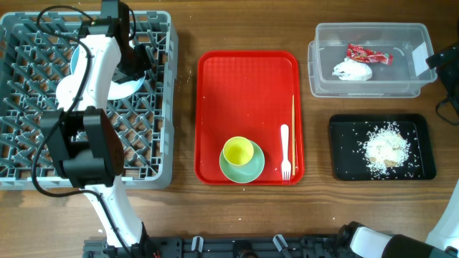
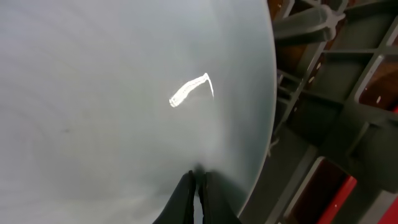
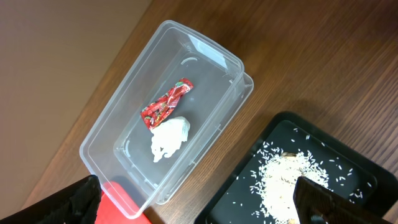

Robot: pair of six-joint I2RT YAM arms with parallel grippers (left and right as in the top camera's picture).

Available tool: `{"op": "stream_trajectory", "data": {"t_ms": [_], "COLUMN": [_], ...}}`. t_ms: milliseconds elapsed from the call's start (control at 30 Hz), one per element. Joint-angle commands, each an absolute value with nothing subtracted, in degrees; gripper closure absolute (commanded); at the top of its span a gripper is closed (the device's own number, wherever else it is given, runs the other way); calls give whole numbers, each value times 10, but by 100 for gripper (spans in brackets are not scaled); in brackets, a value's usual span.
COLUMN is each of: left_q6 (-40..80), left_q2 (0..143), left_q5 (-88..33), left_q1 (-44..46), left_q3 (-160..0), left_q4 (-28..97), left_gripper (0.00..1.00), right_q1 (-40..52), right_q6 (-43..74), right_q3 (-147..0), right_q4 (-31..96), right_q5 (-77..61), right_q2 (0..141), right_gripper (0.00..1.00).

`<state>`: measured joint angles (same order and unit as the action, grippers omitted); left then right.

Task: Sort waste into correct bins and load items into the dishwasher rack
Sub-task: 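Release the plate and withdraw the left gripper from the rack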

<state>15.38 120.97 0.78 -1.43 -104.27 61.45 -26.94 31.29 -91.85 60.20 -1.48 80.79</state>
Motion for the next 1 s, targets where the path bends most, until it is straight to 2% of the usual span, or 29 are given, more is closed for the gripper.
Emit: {"op": "stream_trajectory", "data": {"t_ms": [0, 333, 533, 700, 967], "left_q6": [155, 155, 155, 155, 157], "left_q2": [1221, 1228, 1221, 1167, 1039], "left_q5": [17, 38, 37, 4, -10], "left_q1": [-15, -15, -14, -14, -17], "left_q3": [-1030, -995, -1004, -1056, -1114], "left_q4": [606, 600, 641, 682, 677], "left_gripper": [96, 96, 96, 96, 96], "right_q1": [-270, -270, -270, -270, -270], "right_q6": [317, 317, 317, 317, 317], "right_q3": [-918, -918, -918, -918, -918], "right_q4": [601, 601, 601, 601, 601], "right_q5": [-16, -16, -16, -16, -16], "right_q2": [812, 812, 812, 812, 812], "right_gripper": [0, 0, 0, 0, 0]}}
